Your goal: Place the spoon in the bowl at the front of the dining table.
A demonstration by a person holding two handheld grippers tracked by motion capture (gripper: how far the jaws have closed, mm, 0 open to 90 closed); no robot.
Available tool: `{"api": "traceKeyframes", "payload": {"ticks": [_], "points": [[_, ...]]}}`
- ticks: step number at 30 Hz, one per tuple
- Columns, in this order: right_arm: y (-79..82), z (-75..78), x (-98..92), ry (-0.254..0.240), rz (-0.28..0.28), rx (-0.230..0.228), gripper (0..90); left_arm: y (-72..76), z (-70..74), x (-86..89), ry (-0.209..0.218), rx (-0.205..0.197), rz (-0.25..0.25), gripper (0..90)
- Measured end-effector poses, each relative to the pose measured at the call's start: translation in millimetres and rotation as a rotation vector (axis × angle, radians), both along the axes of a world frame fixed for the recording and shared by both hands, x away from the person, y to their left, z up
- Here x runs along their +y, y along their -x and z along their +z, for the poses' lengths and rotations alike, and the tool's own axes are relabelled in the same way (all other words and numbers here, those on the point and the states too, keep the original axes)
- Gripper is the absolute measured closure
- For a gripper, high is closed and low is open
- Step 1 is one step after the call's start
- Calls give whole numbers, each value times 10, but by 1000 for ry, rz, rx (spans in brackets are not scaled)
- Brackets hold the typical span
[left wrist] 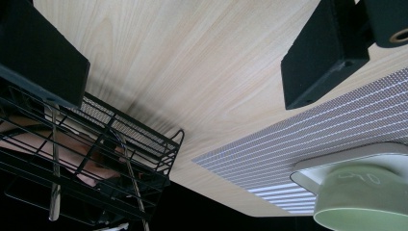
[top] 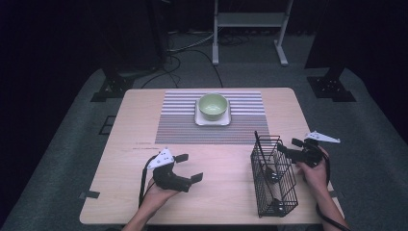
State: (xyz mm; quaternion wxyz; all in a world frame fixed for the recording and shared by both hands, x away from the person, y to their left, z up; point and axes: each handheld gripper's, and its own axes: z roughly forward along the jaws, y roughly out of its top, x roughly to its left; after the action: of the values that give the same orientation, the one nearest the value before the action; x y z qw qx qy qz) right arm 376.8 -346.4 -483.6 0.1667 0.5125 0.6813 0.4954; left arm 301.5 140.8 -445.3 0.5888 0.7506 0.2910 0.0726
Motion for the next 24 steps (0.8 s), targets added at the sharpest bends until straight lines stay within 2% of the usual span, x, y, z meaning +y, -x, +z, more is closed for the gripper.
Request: {"api": "traceKeyframes", "payload": {"ticks": [8,12,16,24], "points": [[-7,0,10,0,-1,5,129,5,14,-2,13,-2,3,20],[-5,1,8,-2,-3,4,129,12,16,-42,17,1,-9,20],[-9,0,13,5,-4,4,129,25,20,-71,2,-8,-26,20],[-8,0,19,10,1,1,128,47,25,-127,15,-5,-45,20]]}}
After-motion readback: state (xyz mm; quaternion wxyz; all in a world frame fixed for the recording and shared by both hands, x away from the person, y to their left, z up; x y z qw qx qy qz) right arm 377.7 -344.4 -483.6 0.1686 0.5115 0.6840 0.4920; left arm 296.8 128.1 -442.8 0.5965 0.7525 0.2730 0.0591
